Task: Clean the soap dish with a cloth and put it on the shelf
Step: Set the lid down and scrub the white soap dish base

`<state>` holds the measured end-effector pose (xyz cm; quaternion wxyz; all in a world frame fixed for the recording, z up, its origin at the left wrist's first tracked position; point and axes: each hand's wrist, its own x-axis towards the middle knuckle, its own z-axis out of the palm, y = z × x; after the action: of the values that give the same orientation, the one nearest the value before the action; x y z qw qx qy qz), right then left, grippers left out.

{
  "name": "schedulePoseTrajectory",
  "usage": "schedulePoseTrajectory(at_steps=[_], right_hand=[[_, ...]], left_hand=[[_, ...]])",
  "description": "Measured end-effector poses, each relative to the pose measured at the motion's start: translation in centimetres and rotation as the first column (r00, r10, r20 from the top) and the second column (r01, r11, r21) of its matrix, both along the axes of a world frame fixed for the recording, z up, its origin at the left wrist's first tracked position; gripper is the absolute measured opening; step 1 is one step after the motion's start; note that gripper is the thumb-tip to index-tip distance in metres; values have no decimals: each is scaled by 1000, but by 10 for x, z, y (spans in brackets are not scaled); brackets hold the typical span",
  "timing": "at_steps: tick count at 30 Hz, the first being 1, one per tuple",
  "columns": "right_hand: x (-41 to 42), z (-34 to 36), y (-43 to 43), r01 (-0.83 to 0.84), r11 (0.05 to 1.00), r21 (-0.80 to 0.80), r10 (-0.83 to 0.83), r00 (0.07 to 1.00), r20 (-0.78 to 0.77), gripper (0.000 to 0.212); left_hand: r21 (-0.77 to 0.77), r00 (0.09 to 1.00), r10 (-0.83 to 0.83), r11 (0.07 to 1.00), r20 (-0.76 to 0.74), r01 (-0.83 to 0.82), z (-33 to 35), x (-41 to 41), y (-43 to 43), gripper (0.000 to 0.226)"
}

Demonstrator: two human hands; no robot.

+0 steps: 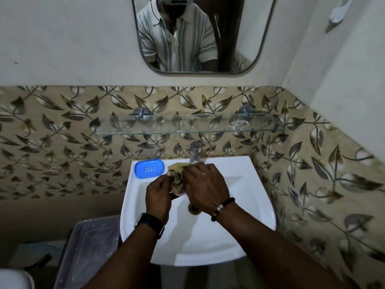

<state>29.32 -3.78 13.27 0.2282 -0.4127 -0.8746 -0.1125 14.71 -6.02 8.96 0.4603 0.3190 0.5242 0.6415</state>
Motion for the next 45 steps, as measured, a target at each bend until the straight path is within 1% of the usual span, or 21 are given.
schedulePoseTrajectory(at_steps=[2, 3, 5, 8, 11, 13, 15, 17, 20, 22, 23, 24, 26, 27, 29, 32, 34, 37, 40, 43, 45], right_hand=[[-1, 4, 1, 122, 992, -8, -122, 992, -43, 14], [-3, 5, 1, 129, 991, -40, -131, 989, -70, 15], [-9, 5, -4, 37, 989, -145, -53, 992, -113, 26], [-15, 9, -11, -180, 947, -266, 132, 973, -187, 30], [-12, 16, -10, -270, 903, -333, 230, 961, -156, 41], [-11, 20, -9, -330, 881, -340, 305, 944, -125, 36], [-10, 22, -7, -374, 867, -329, 353, 927, -125, 22], [-7, 21, -6, -387, 886, -256, 378, 922, -87, 20], [2, 14, 2, -299, 952, -73, 305, 946, 106, 42], [10, 11, 5, -196, 980, -15, 195, 960, 199, 56], [11, 8, 4, -161, 987, 7, 156, 964, 216, 58], [10, 4, 2, -141, 989, 40, 130, 969, 211, 53], [-1, -6, -6, -109, 987, 114, 95, 987, 126, 34], [-8, -10, -9, -96, 988, 117, 88, 993, 73, 26], [-22, -13, -14, -142, 989, 41, 143, 990, -17, 22], [-22, -9, -12, -280, 955, -100, 271, 958, -92, 29], [-15, -4, -11, -268, 957, -112, 272, 962, 24, 46], [-11, 5, -6, -109, 992, -58, 118, 975, 187, 68], [-11, 10, 0, 30, 999, -18, -26, 976, 215, 61], [-14, 10, 0, 55, 998, 41, -65, 959, 275, 54], [-17, 10, -1, 74, 997, -3, -70, 962, 266, 51]], left_hand=[[0, 1000, -17, 1000, 13, 17, 2, -1, 0, 28], [0, 1000, -23, 1000, 13, 23, 4, 0, -1, 28], [-1, 1000, -16, 1000, 5, 16, 8, -2, -1, 29], [-15, 999, -47, 999, 0, 47, 15, -10, 1, 34], [-23, 993, -112, 993, 24, 113, 23, -16, 0, 46], [-22, 989, -144, 989, 35, 145, 26, -18, -2, 43], [-23, 989, -140, 990, 56, 141, 26, -18, -2, 38], [-14, 991, -124, 992, 52, 125, 26, -17, -3, 35], [-6, 995, -84, 996, 47, 85, 28, -22, -4, 30], [2, 995, -94, 996, 42, 94, 29, -28, -2, 29], [9, 994, -108, 994, 27, 108, 30, -30, -2, 28], [15, 994, -111, 994, 23, 110, 31, -30, -1, 28], [9, 996, -77, 997, 42, 76, 32, -28, -1, 29], [-4, 997, -54, 999, 59, 54, 32, -27, -1, 29], [-41, 996, -52, 998, 74, 55, 31, -25, -1, 32], [-68, 989, -143, 988, -42, 140, 32, -25, -1, 44], [-50, 981, -184, 982, -60, 181, 35, -28, 1, 38], [-5, 983, -175, 984, -45, 175, 37, -34, 4, 35], [12, 977, -202, 979, -64, 203, 37, -36, 4, 27], [-5, 983, -178, 984, -43, 178, 34, -36, 5, 27], [-26, 981, -193, 981, -15, 192, 36, -36, 5, 28]])
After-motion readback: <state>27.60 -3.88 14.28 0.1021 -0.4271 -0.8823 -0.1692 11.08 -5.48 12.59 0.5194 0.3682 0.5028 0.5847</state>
